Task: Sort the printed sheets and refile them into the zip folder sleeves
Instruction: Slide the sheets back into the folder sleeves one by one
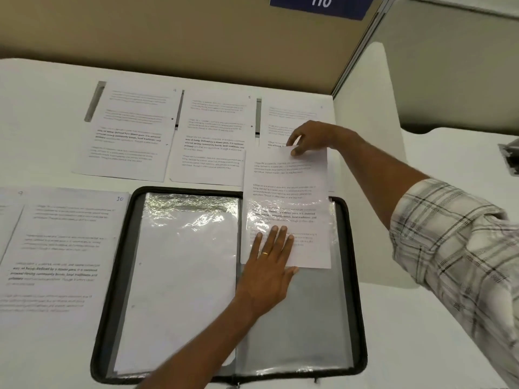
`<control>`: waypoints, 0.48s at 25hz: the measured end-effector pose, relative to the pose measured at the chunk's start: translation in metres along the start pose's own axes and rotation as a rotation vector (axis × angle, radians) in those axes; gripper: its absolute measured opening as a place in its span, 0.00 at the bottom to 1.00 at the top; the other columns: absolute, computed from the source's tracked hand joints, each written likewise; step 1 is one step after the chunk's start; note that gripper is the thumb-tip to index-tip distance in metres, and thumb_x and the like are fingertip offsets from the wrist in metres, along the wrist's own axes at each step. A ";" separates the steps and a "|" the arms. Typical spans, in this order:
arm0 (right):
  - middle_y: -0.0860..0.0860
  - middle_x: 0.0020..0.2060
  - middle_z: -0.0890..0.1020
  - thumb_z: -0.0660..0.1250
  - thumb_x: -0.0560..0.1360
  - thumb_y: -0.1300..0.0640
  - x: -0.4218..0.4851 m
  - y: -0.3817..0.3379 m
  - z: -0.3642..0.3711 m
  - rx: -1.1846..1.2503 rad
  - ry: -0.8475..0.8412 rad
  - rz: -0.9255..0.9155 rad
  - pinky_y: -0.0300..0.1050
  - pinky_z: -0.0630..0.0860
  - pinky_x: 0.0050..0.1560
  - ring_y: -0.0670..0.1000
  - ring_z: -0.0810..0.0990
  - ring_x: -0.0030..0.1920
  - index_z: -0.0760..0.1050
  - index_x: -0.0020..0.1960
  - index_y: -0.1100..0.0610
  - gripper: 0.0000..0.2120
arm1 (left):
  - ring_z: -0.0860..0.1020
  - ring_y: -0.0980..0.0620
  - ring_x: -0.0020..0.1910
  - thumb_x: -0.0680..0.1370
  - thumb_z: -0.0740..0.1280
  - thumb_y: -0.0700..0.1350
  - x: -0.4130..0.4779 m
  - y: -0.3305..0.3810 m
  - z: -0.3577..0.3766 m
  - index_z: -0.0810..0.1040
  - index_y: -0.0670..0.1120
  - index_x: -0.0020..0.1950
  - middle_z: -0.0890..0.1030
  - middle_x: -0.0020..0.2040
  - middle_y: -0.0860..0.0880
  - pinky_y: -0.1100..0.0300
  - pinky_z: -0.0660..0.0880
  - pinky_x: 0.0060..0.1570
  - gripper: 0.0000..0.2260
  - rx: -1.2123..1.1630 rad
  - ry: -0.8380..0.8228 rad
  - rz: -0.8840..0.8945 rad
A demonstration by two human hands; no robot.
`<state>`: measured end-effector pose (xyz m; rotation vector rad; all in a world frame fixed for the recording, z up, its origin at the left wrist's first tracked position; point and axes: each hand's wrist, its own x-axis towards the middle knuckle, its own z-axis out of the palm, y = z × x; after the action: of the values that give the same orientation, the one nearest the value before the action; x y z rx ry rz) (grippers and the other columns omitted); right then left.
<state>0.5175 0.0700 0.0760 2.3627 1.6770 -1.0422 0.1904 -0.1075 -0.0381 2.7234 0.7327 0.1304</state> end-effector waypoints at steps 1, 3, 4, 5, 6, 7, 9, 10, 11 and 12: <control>0.52 0.59 0.82 0.78 0.73 0.50 0.008 0.000 -0.005 -0.011 -0.028 0.019 0.48 0.77 0.56 0.52 0.79 0.55 0.83 0.60 0.50 0.17 | 0.48 0.45 0.84 0.87 0.53 0.58 -0.001 0.000 0.001 0.54 0.44 0.84 0.52 0.85 0.44 0.41 0.50 0.80 0.30 0.008 0.005 0.002; 0.51 0.57 0.83 0.77 0.73 0.49 0.021 -0.006 -0.010 0.011 -0.097 0.035 0.46 0.79 0.51 0.51 0.80 0.53 0.82 0.61 0.49 0.17 | 0.49 0.45 0.84 0.87 0.53 0.58 -0.001 -0.001 0.002 0.55 0.44 0.84 0.52 0.85 0.44 0.41 0.51 0.79 0.30 0.011 0.010 -0.002; 0.51 0.58 0.82 0.77 0.74 0.48 0.025 -0.011 -0.008 0.008 -0.132 0.016 0.47 0.80 0.52 0.52 0.80 0.54 0.81 0.62 0.49 0.18 | 0.49 0.45 0.84 0.87 0.53 0.59 -0.001 -0.001 0.001 0.54 0.44 0.84 0.52 0.85 0.44 0.41 0.51 0.79 0.30 0.002 0.010 -0.004; 0.50 0.59 0.81 0.76 0.74 0.47 0.029 -0.017 -0.005 -0.015 -0.157 -0.012 0.49 0.79 0.56 0.52 0.79 0.56 0.80 0.64 0.50 0.20 | 0.48 0.45 0.84 0.87 0.52 0.60 0.000 0.000 0.000 0.54 0.44 0.84 0.51 0.85 0.45 0.41 0.50 0.79 0.30 -0.013 0.011 -0.011; 0.49 0.60 0.80 0.76 0.75 0.46 0.031 -0.023 -0.001 -0.033 -0.166 -0.046 0.49 0.78 0.59 0.52 0.78 0.58 0.80 0.66 0.50 0.21 | 0.47 0.46 0.84 0.87 0.52 0.61 0.001 0.002 -0.002 0.53 0.45 0.85 0.51 0.85 0.45 0.42 0.49 0.80 0.31 -0.029 0.012 -0.023; 0.48 0.60 0.79 0.75 0.75 0.46 0.034 -0.029 0.004 -0.030 -0.162 -0.086 0.47 0.76 0.60 0.51 0.77 0.58 0.79 0.67 0.52 0.22 | 0.46 0.46 0.84 0.86 0.51 0.63 0.002 0.004 -0.004 0.52 0.45 0.85 0.50 0.85 0.45 0.42 0.46 0.81 0.32 -0.043 0.009 -0.037; 0.49 0.57 0.80 0.74 0.77 0.50 0.037 -0.036 0.012 0.025 -0.129 -0.165 0.38 0.71 0.52 0.48 0.77 0.55 0.80 0.65 0.55 0.19 | 0.44 0.47 0.84 0.85 0.50 0.66 0.004 0.008 -0.009 0.51 0.46 0.85 0.48 0.85 0.45 0.44 0.42 0.81 0.35 -0.055 -0.001 -0.043; 0.49 0.56 0.81 0.74 0.77 0.52 0.039 -0.037 0.015 0.048 -0.117 -0.193 0.35 0.70 0.49 0.47 0.77 0.53 0.81 0.64 0.57 0.17 | 0.44 0.47 0.84 0.85 0.49 0.67 0.005 0.010 -0.010 0.50 0.46 0.85 0.47 0.85 0.45 0.44 0.42 0.81 0.36 -0.056 -0.006 -0.038; 0.50 0.55 0.82 0.75 0.76 0.53 0.039 -0.038 0.019 0.066 -0.117 -0.208 0.34 0.70 0.47 0.46 0.77 0.51 0.82 0.62 0.58 0.16 | 0.43 0.47 0.84 0.85 0.49 0.67 0.006 0.011 -0.011 0.50 0.46 0.85 0.47 0.85 0.45 0.43 0.43 0.81 0.36 -0.056 -0.013 -0.033; 0.50 0.55 0.83 0.75 0.76 0.54 0.039 -0.038 0.022 0.081 -0.125 -0.215 0.33 0.70 0.47 0.46 0.78 0.51 0.83 0.61 0.58 0.15 | 0.43 0.47 0.84 0.84 0.48 0.67 0.006 0.011 -0.012 0.50 0.46 0.85 0.47 0.85 0.45 0.43 0.44 0.81 0.36 -0.057 -0.016 -0.031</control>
<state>0.4812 0.1081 0.0500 2.1461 1.9078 -1.2856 0.1987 -0.1103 -0.0235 2.6554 0.7545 0.1207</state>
